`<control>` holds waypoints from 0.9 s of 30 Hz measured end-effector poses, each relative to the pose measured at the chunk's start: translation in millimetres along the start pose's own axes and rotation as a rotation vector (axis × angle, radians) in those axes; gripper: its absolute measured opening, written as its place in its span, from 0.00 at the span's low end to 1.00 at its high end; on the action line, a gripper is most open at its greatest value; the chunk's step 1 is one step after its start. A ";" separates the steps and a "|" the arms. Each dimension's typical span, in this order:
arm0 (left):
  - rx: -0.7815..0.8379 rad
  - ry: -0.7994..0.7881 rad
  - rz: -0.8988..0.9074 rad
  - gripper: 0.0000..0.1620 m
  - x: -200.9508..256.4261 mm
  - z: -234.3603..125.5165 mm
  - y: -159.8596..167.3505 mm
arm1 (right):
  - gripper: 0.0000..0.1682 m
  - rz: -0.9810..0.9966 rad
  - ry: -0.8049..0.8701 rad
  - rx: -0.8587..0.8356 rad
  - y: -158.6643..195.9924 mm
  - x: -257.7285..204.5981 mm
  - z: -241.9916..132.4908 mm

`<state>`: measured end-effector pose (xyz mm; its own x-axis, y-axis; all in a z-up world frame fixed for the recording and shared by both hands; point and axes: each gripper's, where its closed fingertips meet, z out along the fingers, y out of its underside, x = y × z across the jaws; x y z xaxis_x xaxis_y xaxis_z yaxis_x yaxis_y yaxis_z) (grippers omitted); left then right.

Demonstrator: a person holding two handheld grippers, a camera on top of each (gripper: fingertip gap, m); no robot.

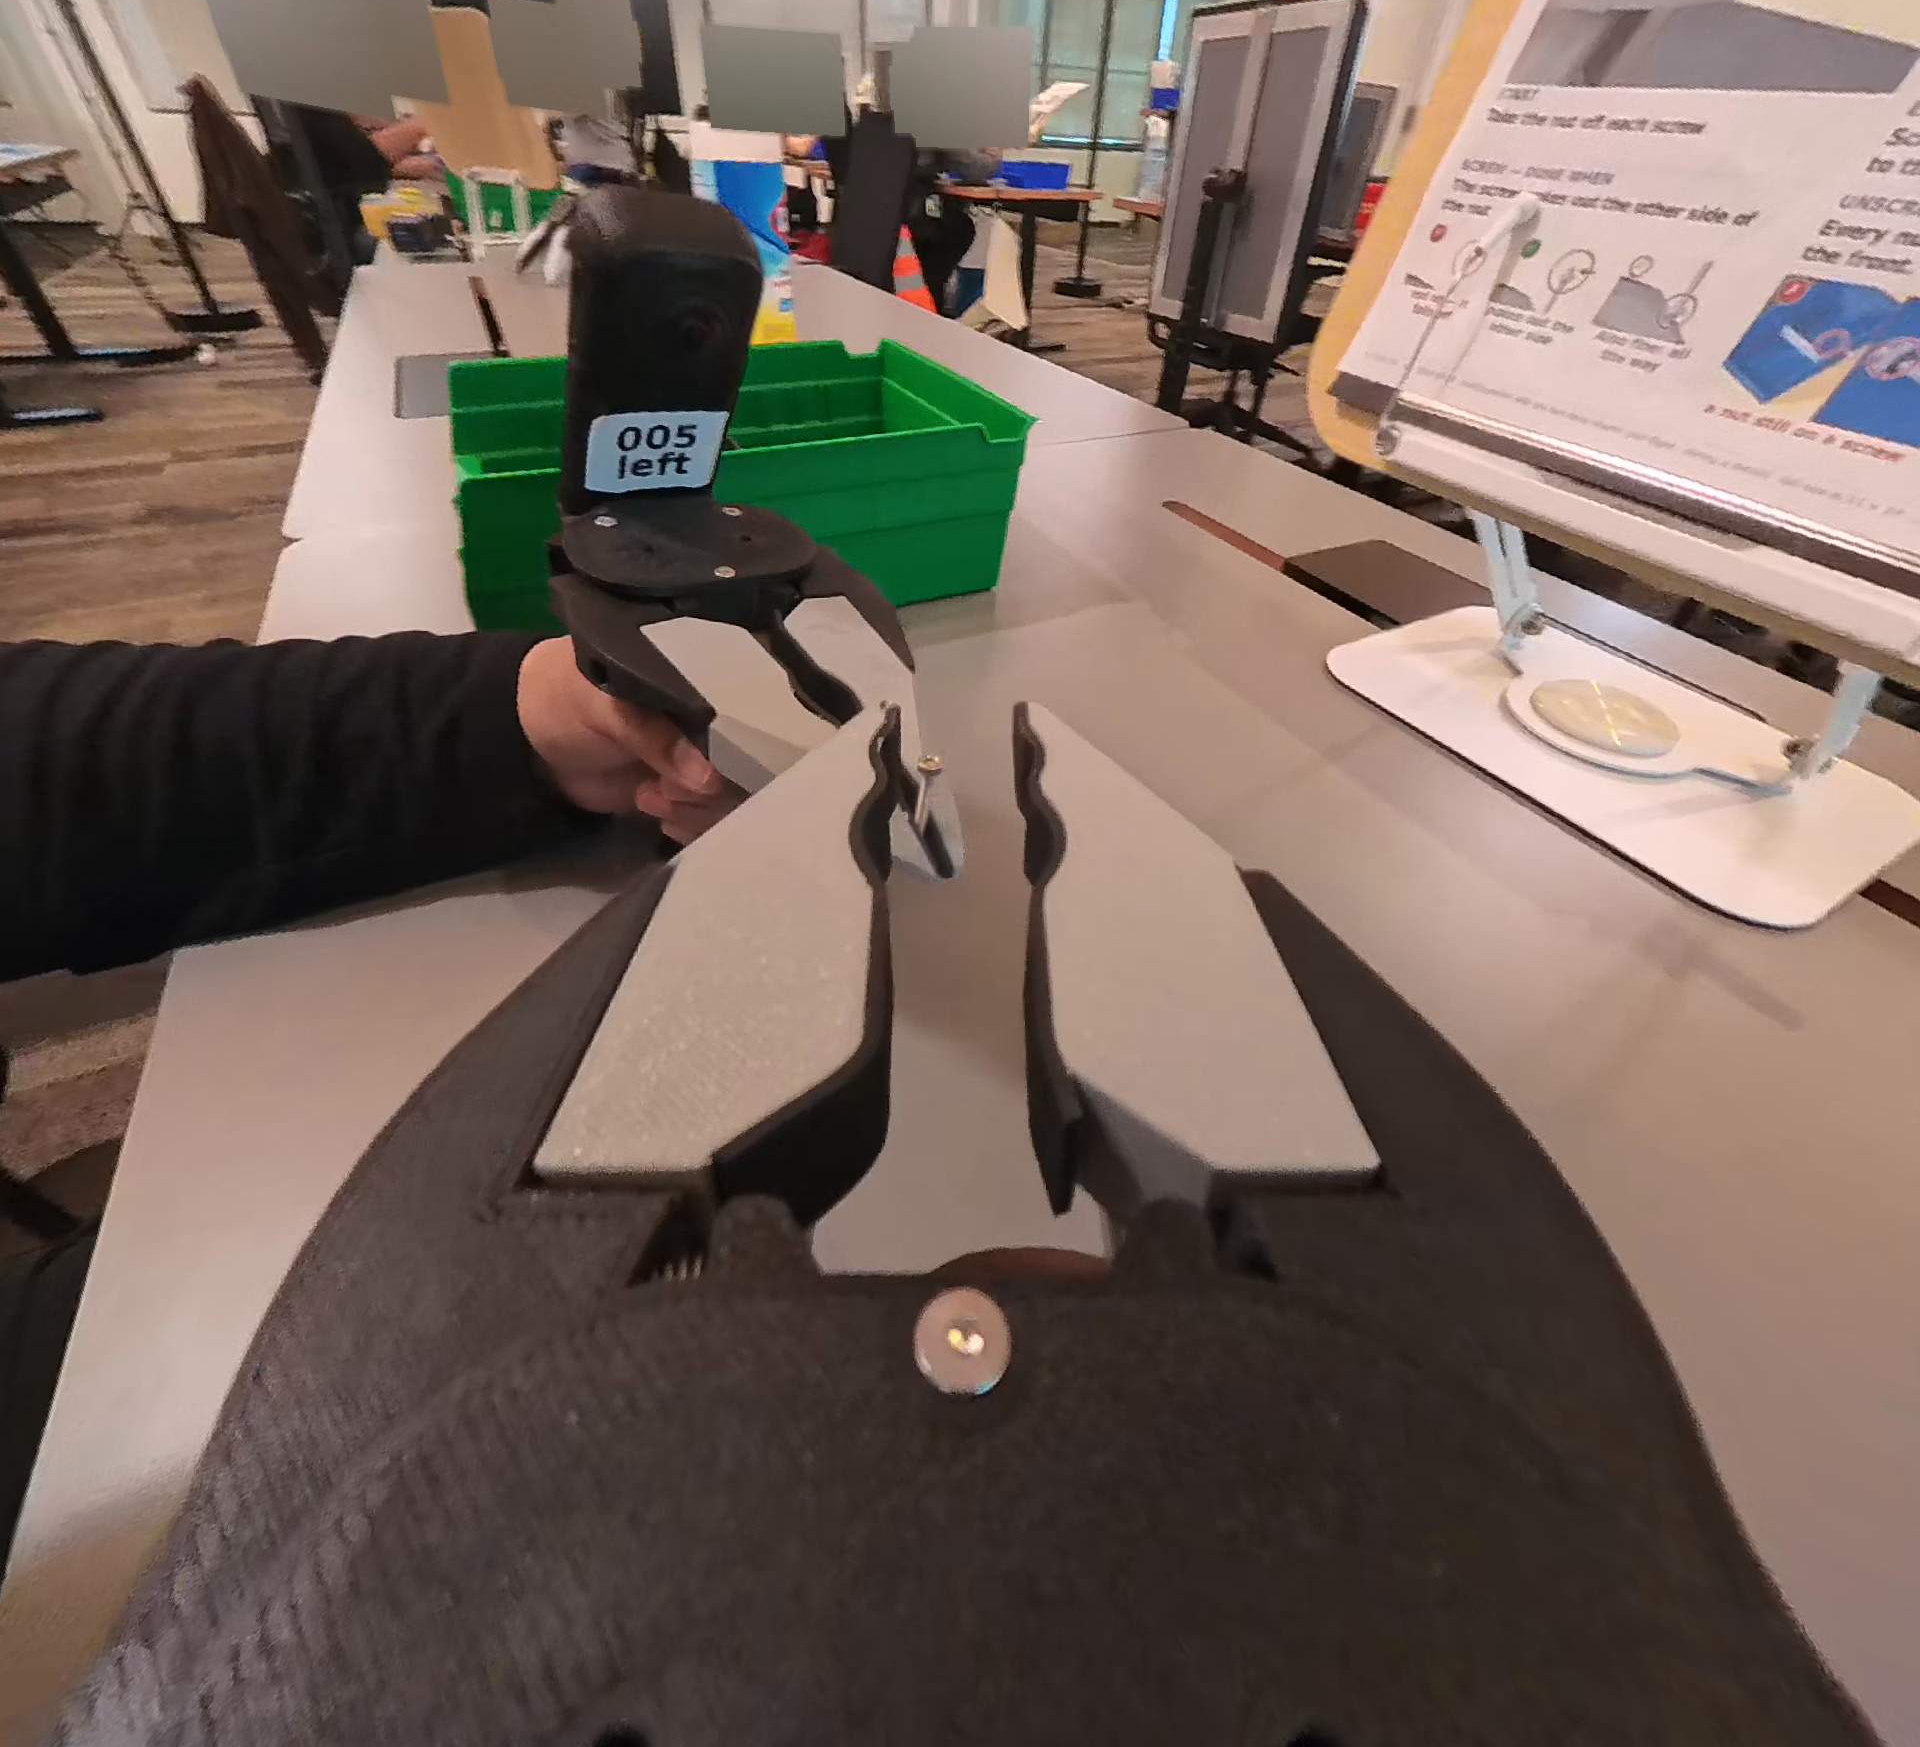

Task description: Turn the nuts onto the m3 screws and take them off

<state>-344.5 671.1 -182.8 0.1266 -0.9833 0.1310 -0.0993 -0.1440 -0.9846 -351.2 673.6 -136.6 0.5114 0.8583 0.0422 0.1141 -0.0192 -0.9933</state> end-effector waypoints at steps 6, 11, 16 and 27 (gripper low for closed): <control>0.001 0.040 0.014 0.00 7.4 0.6 -0.1 | 0.10 0.018 -0.224 -0.002 4.2 -15.0 2.0; 0.009 0.089 0.036 0.00 17.2 0.5 -1.4 | 0.12 0.048 -0.347 0.014 6.0 -20.9 -3.5; -0.003 0.138 0.062 0.00 28.3 3.0 0.9 | 0.15 0.050 -0.436 0.012 8.1 -31.6 -4.3; 0.008 0.152 0.072 0.00 31.7 2.8 -0.8 | 0.14 0.002 -0.464 -0.027 18.2 -46.9 5.4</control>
<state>-337.6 640.3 -178.1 -0.0311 -0.9967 0.0754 -0.0945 -0.0721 -0.9929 -377.7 635.7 -157.2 0.0775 0.9968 -0.0187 0.1383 -0.0293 -0.9900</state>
